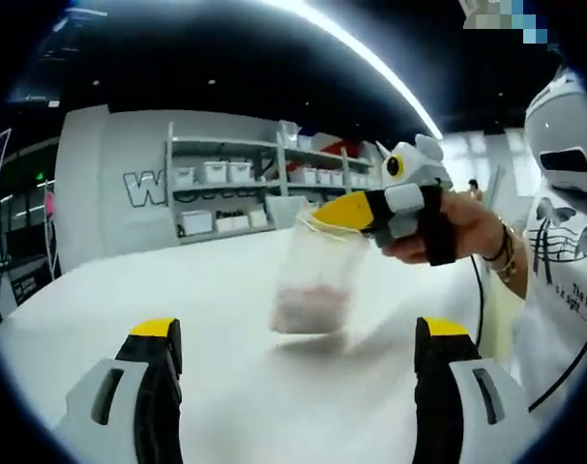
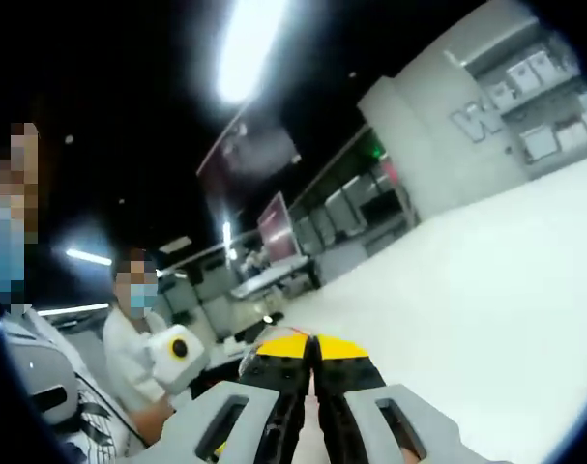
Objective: Open the resealable bag by pulling the two sides of the seal apart until the entire bag opening is separated and visibly accessible.
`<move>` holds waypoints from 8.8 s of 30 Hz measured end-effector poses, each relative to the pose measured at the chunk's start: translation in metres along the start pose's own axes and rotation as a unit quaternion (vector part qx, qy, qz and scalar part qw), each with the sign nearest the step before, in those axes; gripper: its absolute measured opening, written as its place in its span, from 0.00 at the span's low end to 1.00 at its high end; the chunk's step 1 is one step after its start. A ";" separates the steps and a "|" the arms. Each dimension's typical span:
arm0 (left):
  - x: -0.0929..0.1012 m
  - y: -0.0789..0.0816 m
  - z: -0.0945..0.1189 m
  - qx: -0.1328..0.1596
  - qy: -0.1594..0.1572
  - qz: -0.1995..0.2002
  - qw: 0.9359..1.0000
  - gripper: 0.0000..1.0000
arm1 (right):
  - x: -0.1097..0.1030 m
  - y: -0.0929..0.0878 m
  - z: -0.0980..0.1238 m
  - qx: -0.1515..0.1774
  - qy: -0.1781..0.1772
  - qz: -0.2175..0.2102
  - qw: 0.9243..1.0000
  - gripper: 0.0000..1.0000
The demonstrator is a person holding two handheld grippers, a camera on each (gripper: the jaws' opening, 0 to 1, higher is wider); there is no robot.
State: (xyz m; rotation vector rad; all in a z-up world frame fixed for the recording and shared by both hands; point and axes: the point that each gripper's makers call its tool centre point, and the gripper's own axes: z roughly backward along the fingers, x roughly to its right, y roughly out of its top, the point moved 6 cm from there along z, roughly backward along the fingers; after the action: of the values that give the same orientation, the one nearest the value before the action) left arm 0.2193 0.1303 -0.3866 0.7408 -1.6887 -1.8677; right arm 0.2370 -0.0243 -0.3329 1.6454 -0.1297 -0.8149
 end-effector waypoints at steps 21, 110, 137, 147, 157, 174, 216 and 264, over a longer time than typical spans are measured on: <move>-0.010 -0.003 0.005 0.013 0.023 -0.010 1.000 0.97 | 0.010 0.007 -0.009 -0.015 -0.012 0.011 1.000 0.00; -0.010 0.007 0.023 0.017 0.036 -0.048 0.998 0.93 | 0.144 0.093 -0.072 -0.033 -0.157 0.054 0.986 0.00; -0.025 0.006 0.024 0.010 0.050 -0.051 0.997 0.92 | 0.193 0.107 -0.097 -0.029 -0.207 0.034 0.977 0.00; -0.027 0.005 0.022 0.011 0.048 -0.050 0.998 0.92 | 0.211 0.111 -0.108 -0.031 -0.227 0.030 0.973 0.00; -0.034 0.007 0.022 0.010 0.053 -0.052 0.997 0.92 | 0.230 0.117 -0.117 -0.025 -0.248 0.030 0.968 0.00; -0.035 0.001 0.020 0.003 0.057 -0.050 0.997 0.91 | 0.282 0.142 -0.133 -0.019 -0.276 0.019 0.961 0.00; -0.048 -0.003 0.024 0.004 0.063 -0.043 0.997 0.90 | 0.270 0.080 -0.177 -0.084 -0.282 0.099 0.951 0.06; -0.034 0.004 0.029 0.013 0.061 -0.053 0.997 0.89 | 0.240 0.070 -0.144 -0.071 -0.261 0.134 0.953 0.16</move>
State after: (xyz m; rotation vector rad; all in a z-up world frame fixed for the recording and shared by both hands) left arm 0.2233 0.1743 -0.3787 0.9510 -1.6291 -1.8338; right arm 0.5222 -0.0463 -0.3711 1.2117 -0.6393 -1.0054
